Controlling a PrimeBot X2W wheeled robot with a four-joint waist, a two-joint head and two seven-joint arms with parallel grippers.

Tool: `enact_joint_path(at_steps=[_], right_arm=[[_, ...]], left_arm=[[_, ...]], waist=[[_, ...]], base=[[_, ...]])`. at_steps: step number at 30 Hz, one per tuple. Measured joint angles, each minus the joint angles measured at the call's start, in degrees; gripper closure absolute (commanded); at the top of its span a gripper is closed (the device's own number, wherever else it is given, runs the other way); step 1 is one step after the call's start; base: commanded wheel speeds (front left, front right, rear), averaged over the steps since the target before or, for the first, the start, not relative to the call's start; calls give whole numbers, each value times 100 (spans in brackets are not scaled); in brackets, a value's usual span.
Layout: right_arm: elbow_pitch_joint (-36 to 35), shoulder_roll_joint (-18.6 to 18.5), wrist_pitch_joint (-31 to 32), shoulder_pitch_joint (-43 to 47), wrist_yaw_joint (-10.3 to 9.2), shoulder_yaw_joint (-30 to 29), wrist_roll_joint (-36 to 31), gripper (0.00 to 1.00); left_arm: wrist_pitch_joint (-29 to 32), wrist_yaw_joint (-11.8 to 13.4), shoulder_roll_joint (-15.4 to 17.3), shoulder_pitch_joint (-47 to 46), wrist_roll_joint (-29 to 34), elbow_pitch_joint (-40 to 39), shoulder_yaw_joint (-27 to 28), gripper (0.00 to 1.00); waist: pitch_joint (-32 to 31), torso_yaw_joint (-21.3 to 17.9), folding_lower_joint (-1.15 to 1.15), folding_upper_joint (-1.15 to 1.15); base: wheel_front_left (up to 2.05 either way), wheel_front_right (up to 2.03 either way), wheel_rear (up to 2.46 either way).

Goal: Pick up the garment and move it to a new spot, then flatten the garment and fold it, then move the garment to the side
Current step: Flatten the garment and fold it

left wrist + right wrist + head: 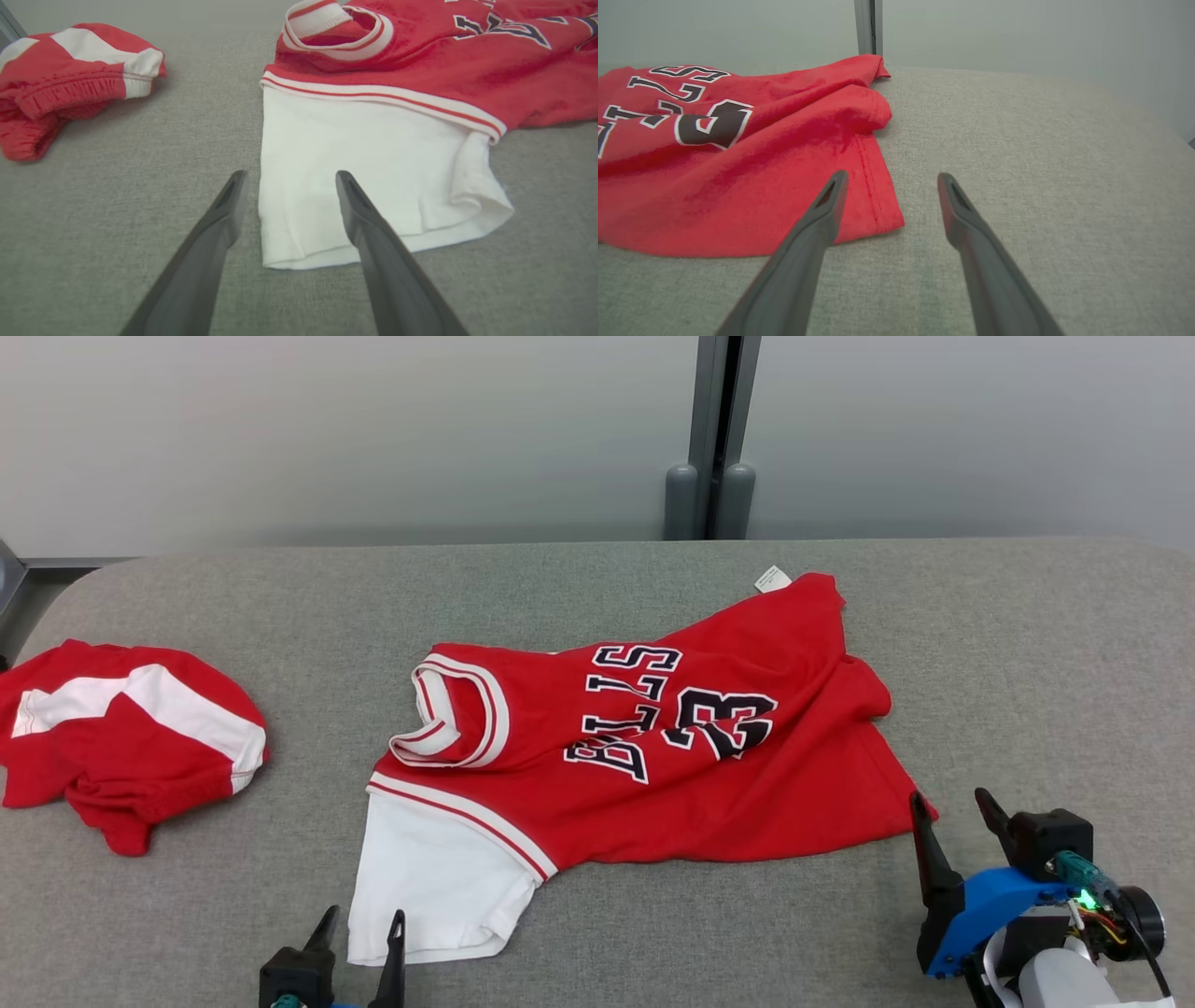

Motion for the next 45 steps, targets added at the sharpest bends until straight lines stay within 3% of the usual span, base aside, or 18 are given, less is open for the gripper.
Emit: enact_joint_path(at_steps=[16, 17, 19, 20, 37, 38, 39, 40, 45], right_arm=[[1291, -57, -431, -558, 0, -164, -116, 0], [1340, -57, -441, -584, 0, -164, -120, 0], [1413, -59, -471, -631, 1, -157, -121, 0], [1457, -59, -474, -644, 1, -153, -121, 0], [2496, -238, -355, -1137, 0, 130, -97, 0], [2546, -244, -353, -1170, -1, 165, -62, 66], [2583, -244, -356, -1192, -1, 197, -27, 90], [2617, -242, -365, -1205, 0, 227, 8, 100], [2646, -214, -454, -1168, 0, 353, 203, 100]], left_arm=[[275, -45, 31, -395, -424, 808, -341, 0], [304, -46, 37, -454, -454, 886, -366, 17], [283, -54, 54, -569, -498, 1024, -408, 81], [255, -54, 65, -608, -519, 1098, -432, 100], [-214, -93, 182, -961, -825, 1515, -860, 100], [-214, -93, 183, -961, -839, 1494, -875, 100], [-214, -93, 183, -961, -847, 1474, -883, 100], [-214, -92, 186, -960, -847, 1443, -888, 100], [-214, -64, 186, -845, -889, 1228, -890, 100]], waist=[[149, 88, -1, 0], [151, 86, -1, 0], [155, 84, -1, 0], [154, 83, -1, 0], [174, 259, -1, 0], [171, 273, -1, 0], [165, 283, -1, 0], [155, 289, -1, 0], [50, 289, -1, 0]], base=[[0, 0, 0], [0, 0, 0], [0, 0, 0], [0, 0, 0], [0, 0, 0], [0, 0, 0], [0, 0, 0], [0, 0, 0], [0, 0, 0]])
